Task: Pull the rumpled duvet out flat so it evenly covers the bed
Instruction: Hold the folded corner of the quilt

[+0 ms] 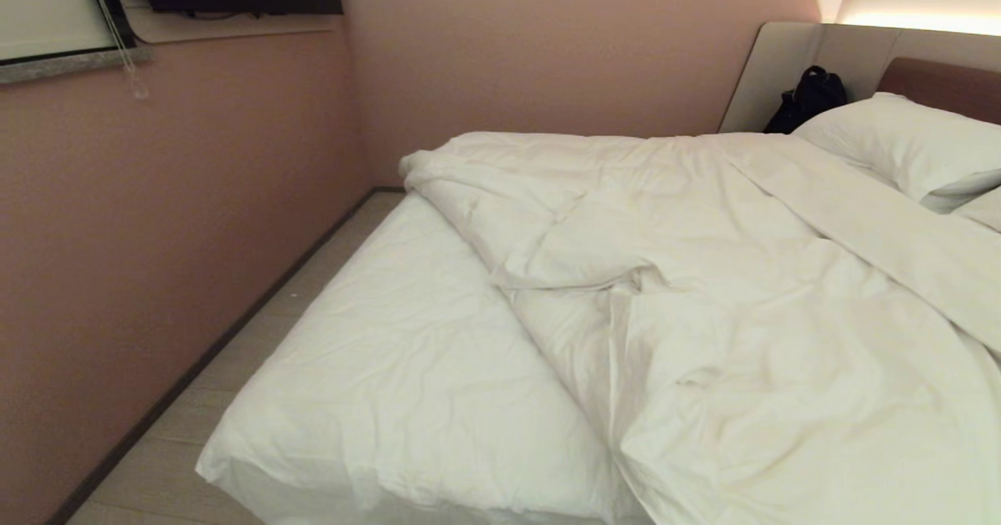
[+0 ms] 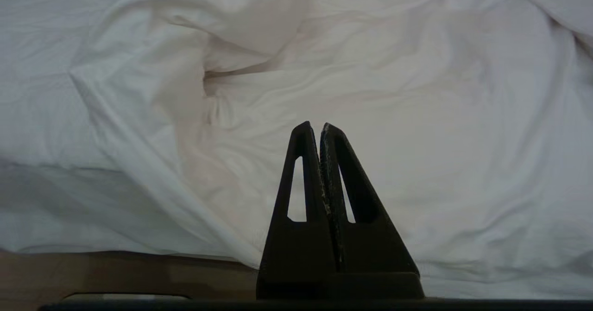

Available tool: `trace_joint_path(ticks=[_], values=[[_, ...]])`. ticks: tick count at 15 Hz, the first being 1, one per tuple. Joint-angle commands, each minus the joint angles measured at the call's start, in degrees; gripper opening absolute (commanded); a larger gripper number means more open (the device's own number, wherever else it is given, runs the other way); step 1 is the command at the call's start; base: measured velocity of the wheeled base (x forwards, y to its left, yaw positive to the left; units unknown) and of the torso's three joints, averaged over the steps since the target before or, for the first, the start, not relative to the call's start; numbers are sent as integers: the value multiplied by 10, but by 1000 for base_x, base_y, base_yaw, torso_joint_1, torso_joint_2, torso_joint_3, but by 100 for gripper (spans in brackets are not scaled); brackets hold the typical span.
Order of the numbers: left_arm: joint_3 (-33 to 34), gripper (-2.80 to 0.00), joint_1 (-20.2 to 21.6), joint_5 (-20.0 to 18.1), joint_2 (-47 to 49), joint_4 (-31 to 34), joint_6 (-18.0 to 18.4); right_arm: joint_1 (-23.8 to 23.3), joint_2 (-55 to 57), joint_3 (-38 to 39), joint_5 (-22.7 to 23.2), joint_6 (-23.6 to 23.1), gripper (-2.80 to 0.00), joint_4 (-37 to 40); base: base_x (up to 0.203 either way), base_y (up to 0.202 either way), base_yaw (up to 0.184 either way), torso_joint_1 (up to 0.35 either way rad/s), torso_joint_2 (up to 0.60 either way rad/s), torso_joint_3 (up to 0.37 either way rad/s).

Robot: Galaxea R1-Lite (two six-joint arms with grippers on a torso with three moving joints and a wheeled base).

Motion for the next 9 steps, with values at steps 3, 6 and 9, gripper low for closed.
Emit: trace_joint_path(ticks=[3, 6, 9], values=[[-1, -280, 0, 0, 0, 0, 0, 1, 0, 0, 0, 0, -280, 0, 0, 195, -1, 4, 2, 1], [0, -280, 0, 0, 0, 1, 0, 0, 0, 0, 0, 0, -280, 0, 0, 197, -2, 4, 3, 2], [-1, -280, 0, 0, 0, 1, 0, 1, 0, 0, 0, 0, -280, 0, 0, 195, 1, 2, 1, 1]])
